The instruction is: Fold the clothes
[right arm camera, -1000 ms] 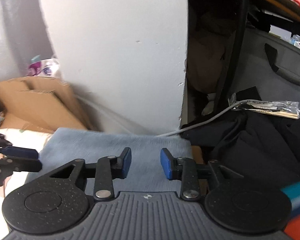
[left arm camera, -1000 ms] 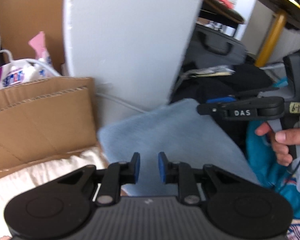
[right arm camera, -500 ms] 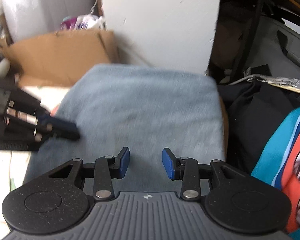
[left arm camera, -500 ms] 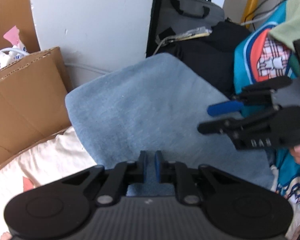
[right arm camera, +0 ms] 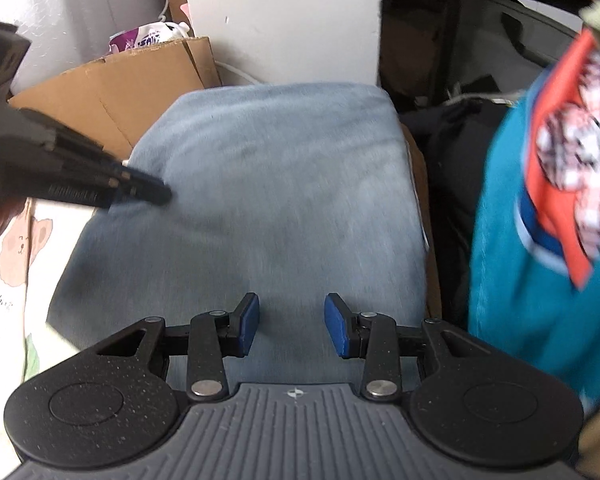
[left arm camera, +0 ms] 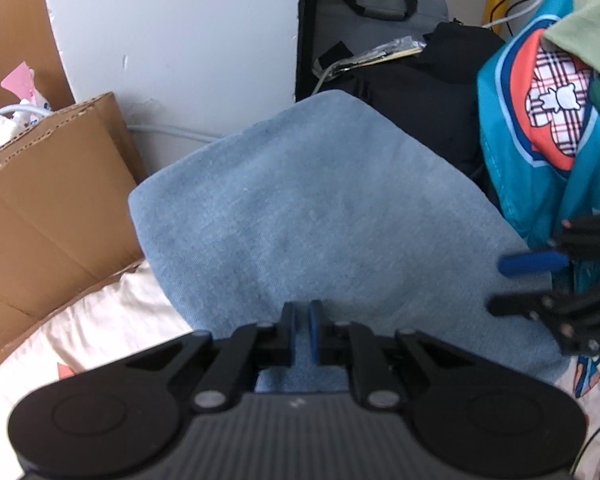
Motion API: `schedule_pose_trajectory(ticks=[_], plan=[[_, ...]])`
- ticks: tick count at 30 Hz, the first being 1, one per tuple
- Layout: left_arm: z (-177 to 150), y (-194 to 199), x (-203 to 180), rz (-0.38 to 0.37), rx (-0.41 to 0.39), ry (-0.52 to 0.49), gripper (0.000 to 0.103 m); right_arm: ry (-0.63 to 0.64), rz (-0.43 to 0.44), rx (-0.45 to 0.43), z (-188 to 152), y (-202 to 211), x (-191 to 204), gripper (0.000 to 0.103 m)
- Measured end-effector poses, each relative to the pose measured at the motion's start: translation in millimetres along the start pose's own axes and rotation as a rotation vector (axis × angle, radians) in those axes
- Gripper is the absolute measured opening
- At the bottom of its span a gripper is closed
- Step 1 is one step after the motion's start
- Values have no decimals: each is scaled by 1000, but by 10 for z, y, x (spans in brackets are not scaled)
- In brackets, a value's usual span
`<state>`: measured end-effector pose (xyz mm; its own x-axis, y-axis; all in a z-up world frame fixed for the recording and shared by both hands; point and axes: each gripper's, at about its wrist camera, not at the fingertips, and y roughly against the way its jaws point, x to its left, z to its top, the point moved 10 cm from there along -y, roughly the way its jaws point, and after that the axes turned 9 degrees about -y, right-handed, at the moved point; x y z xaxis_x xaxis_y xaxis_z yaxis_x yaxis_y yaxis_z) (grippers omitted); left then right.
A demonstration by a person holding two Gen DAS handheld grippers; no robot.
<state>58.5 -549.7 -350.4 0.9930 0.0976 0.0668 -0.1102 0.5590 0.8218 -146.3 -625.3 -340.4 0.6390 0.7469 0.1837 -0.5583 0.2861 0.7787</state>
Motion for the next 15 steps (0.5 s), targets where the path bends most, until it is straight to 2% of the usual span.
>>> schedule_pose_trajectory(ticks=[6, 12, 14, 15], plan=[[-2, 4, 2, -8, 4, 3, 10, -32, -20, -5, -222, 213, -54, 43], [-20, 65, 2, -18, -14, 36, 9, -225, -8, -53, -269, 447, -205, 45], [-26, 110, -13, -18, -24, 50, 10, -282, -2, -81, -321, 481, -263, 59], [-32, 138, -26, -16, -30, 54, 10, -316, 1, -97, -346, 491, -297, 62]])
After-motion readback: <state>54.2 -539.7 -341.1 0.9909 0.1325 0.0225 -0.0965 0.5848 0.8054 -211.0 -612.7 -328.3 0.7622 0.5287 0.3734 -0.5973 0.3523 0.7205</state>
